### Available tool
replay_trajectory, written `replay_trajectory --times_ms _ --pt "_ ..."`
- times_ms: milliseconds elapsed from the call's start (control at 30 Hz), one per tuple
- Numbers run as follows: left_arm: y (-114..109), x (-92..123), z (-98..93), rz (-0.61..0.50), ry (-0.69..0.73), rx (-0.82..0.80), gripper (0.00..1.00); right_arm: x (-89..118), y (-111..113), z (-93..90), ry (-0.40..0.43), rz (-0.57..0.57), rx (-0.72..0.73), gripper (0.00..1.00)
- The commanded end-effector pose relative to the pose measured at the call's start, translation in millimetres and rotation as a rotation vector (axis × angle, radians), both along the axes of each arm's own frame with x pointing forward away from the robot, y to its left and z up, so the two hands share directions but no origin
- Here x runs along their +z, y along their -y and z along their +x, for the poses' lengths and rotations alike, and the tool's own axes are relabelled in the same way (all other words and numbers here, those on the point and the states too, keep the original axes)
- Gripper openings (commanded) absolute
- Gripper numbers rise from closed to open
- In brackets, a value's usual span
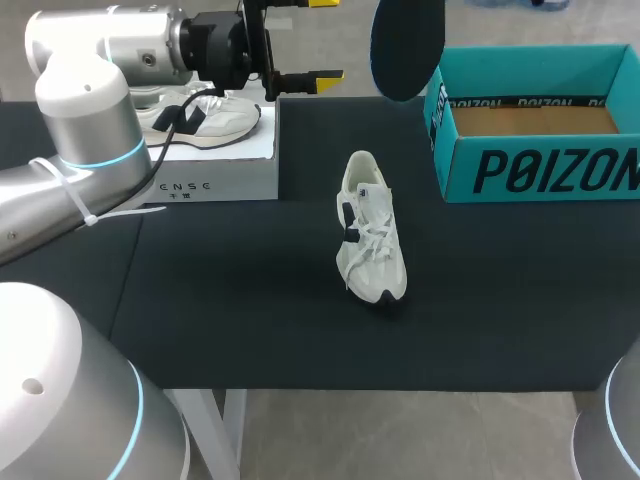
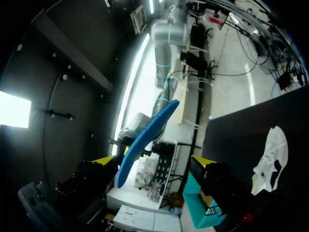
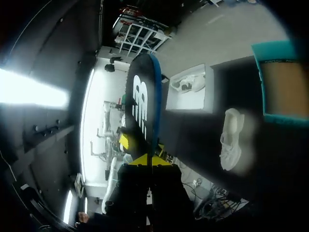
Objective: Take the shoe out of the shoebox, open the shoe tongue, remove and reinsert the insole, then place the shoe into the shoebox
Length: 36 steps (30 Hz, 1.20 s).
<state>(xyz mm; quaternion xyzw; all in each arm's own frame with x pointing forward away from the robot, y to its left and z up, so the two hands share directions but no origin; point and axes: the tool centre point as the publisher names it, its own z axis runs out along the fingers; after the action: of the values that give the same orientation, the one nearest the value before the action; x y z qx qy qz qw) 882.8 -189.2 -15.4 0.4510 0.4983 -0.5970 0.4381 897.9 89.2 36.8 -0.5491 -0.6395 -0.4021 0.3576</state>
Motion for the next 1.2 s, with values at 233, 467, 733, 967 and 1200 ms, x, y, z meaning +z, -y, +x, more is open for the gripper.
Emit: replay_trajectory --times_ms 233,467,733,967,1200 --pt "1.1 -0.2 0.8 0.000 0.002 -0.001 1.00 -5.7 -22.0 6.0 -0.147 -0.051 0.087 0.00" --pt "1.1 -0.2 0.8 0.000 0.002 -0.001 1.00 -9.1 -28.7 4.9 -0.177 -0.024 0.085 0.00" --pt "1.1 -0.2 0.8 0.000 0.002 -0.001 1.00 -7.7 -27.1 7.2 -0.177 -0.036 0.066 0.00" --pt "1.1 -0.2 0.8 0.000 0.002 -0.001 1.00 -5.8 -17.9 11.8 -0.111 -0.115 -0.013 0.00" --pt "1.1 -0.2 0.8 0.000 0.002 -0.001 1.00 5.0 0.4 17.5 0.006 -0.170 -0.065 0.00"
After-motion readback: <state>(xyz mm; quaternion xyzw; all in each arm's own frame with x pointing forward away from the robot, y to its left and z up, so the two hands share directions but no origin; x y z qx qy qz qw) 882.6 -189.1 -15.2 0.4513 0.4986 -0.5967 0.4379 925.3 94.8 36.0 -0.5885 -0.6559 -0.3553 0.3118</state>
